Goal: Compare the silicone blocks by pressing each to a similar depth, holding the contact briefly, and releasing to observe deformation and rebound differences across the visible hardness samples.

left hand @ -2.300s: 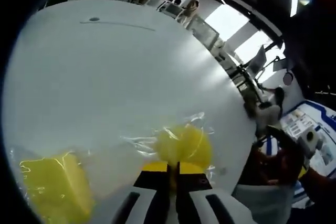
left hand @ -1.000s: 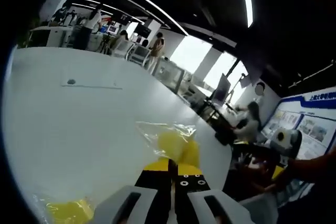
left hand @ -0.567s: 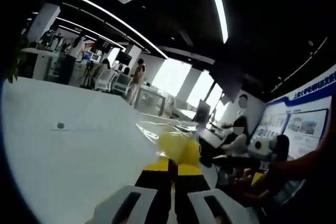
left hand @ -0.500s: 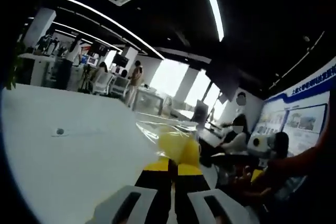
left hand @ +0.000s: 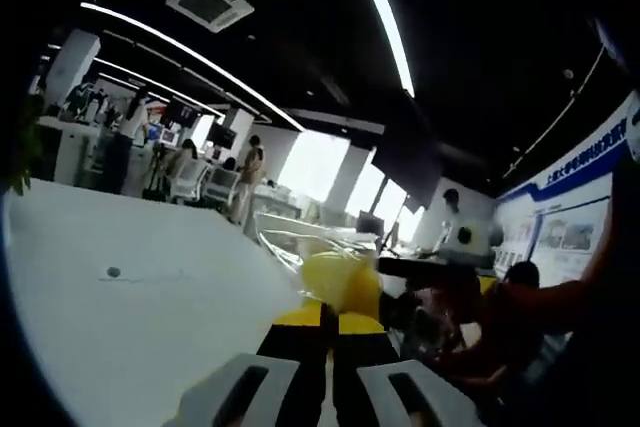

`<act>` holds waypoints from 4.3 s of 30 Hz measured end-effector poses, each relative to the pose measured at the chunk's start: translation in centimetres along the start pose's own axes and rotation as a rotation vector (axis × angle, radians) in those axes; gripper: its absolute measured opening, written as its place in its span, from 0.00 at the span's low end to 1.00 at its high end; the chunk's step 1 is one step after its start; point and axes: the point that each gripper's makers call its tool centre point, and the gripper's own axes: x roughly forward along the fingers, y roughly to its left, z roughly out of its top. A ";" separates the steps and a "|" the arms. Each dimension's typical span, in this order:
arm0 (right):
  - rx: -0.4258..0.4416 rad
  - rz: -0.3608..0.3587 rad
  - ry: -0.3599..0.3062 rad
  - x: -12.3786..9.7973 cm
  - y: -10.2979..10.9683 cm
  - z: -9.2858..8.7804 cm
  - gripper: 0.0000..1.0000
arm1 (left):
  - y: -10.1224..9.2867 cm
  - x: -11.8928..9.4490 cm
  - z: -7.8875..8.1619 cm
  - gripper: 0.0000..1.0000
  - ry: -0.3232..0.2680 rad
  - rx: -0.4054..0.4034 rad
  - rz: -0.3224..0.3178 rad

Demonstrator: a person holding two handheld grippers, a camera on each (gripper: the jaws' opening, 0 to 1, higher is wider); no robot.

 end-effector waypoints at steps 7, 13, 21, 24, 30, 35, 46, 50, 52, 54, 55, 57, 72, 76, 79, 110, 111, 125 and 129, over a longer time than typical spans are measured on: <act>-0.008 0.082 0.049 2.7 1.1 -0.7 0.77 | -1.2 -0.6 0.5 0.00 -0.009 0.009 -0.007; 0.010 0.124 0.081 4.0 2.0 -1.7 0.62 | -1.7 -1.4 0.9 0.00 -0.014 0.015 -0.007; 0.042 0.170 0.083 5.5 2.7 -2.3 0.40 | -2.3 -2.1 0.5 0.00 -0.002 0.021 -0.001; 0.064 0.189 0.077 5.7 3.0 -2.4 0.31 | -2.3 -2.2 0.5 0.00 0.001 0.023 -0.002; 0.078 0.205 0.079 5.6 3.1 -2.5 0.21 | -2.5 -2.3 0.4 0.00 0.005 0.017 -0.006; 0.059 0.213 0.086 5.4 3.7 -2.5 0.17 | -2.7 -2.4 0.2 0.00 0.006 0.021 0.000; 0.027 0.199 0.115 5.6 4.1 -2.6 0.08 | -2.4 -2.7 0.0 0.00 0.020 0.070 0.051; 0.000 0.214 0.135 5.5 4.5 -2.8 0.04 | -2.3 -2.9 -0.2 0.00 0.029 0.076 0.073; 0.005 0.220 0.165 5.5 4.5 -3.2 0.02 | -2.4 -2.8 -0.7 0.01 0.049 0.091 0.080; -0.001 0.225 0.158 5.3 4.6 -3.1 0.01 | -2.4 -3.0 -0.7 0.01 0.040 0.084 0.080; 0.004 0.225 0.157 5.3 4.7 -3.0 0.01 | -2.4 -3.0 -0.6 0.01 0.038 0.082 0.079; 0.024 0.228 0.154 5.2 4.9 -2.8 0.00 | -2.5 -3.1 -0.4 0.02 0.033 0.078 0.074; 0.063 0.245 0.141 5.1 5.3 -2.1 0.00 | -2.9 -3.3 0.3 0.08 0.008 0.102 0.051; 0.061 0.245 0.137 5.1 5.5 -2.1 0.00 | -2.8 -3.5 0.4 0.09 0.005 0.121 0.056; 0.058 0.244 0.139 5.2 5.5 -2.2 0.00 | -2.7 -3.5 0.3 0.10 0.005 0.133 0.063; 0.056 0.251 0.122 5.2 5.4 -1.9 0.00 | -3.0 -3.3 0.6 0.00 0.010 0.066 0.061; 0.058 0.251 0.124 5.2 5.3 -1.9 0.00 | -3.0 -3.3 0.6 0.00 0.014 0.066 0.063; 0.020 0.241 0.065 5.3 5.2 -1.1 0.02 | -3.0 -3.3 1.4 0.00 -0.016 0.045 0.088; -0.004 0.231 0.074 5.4 5.3 -0.9 0.07 | -3.0 -3.4 1.6 0.00 -0.023 0.020 0.085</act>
